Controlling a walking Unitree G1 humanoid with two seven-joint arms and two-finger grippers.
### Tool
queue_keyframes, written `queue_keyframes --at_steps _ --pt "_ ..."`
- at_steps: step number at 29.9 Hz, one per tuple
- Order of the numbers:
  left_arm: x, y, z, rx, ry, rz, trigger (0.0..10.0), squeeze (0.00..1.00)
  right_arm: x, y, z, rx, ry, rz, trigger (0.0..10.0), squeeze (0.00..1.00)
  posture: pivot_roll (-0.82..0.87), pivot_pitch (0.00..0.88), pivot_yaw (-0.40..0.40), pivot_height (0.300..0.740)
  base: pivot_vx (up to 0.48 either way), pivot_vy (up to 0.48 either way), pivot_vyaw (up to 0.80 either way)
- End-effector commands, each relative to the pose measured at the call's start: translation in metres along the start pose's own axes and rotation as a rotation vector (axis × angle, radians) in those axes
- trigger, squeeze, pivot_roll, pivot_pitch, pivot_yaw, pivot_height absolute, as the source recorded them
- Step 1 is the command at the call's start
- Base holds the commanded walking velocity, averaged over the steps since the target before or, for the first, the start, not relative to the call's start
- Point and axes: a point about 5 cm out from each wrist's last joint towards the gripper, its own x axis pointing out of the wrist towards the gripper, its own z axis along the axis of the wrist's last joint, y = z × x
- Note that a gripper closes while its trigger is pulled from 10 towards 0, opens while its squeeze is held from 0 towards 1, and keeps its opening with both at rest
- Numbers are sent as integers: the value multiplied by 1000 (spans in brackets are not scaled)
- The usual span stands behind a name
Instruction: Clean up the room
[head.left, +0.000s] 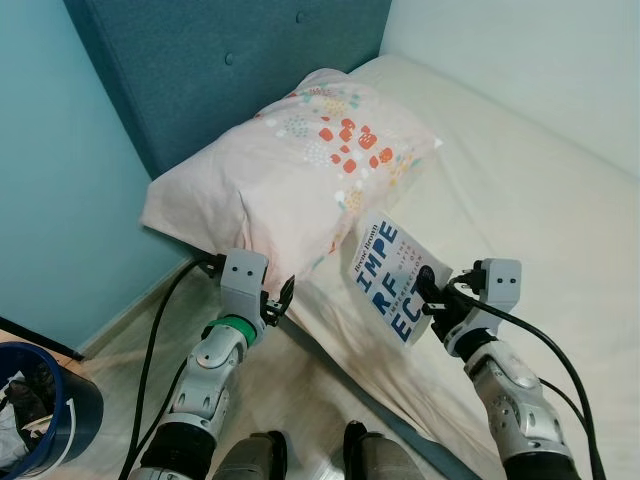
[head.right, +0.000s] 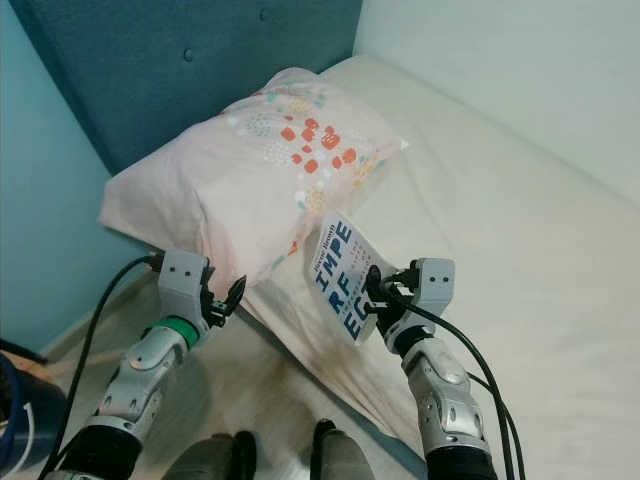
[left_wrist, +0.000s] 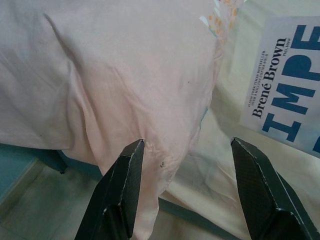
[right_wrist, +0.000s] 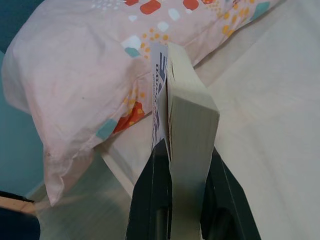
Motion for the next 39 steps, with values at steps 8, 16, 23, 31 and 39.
queue_keyframes --at_steps 8,16,23,31,39 --pt "-4 1 -10 -33 52 34 10000 0 -2 2 6 13 59 98 10000 0 -25 172 14 737 0 0 0" --pt "-4 -3 -1 -17 -11 -13 10000 0 1 -7 21 25 25 99 10000 0 -31 177 11 728 0 0 0" --pt "-5 -1 3 10 -32 -14 10000 0 2 -6 26 31 13 99 10000 0 -25 181 9 703 0 0 0" --pt "-6 -1 3 36 -27 -34 10000 0 2 -5 26 42 10 89 10000 0 -17 187 18 674 0 0 0" --pt "-5 -4 5 44 -24 -44 10000 0 1 -5 26 55 -9 67 10000 0 -9 200 32 674 0 0 0"
